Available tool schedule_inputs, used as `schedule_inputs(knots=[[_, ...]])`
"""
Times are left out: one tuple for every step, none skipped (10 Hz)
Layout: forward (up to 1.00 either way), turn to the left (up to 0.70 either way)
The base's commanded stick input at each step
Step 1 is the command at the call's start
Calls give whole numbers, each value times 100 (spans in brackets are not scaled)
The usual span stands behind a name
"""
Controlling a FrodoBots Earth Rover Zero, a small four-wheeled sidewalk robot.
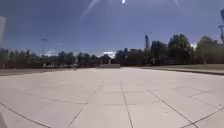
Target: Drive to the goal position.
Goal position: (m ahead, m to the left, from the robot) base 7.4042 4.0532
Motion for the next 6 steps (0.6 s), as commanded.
schedule_inputs(knots=[[40,0],[40,0],[41,0],[56,0],[66,0],[68,0]])
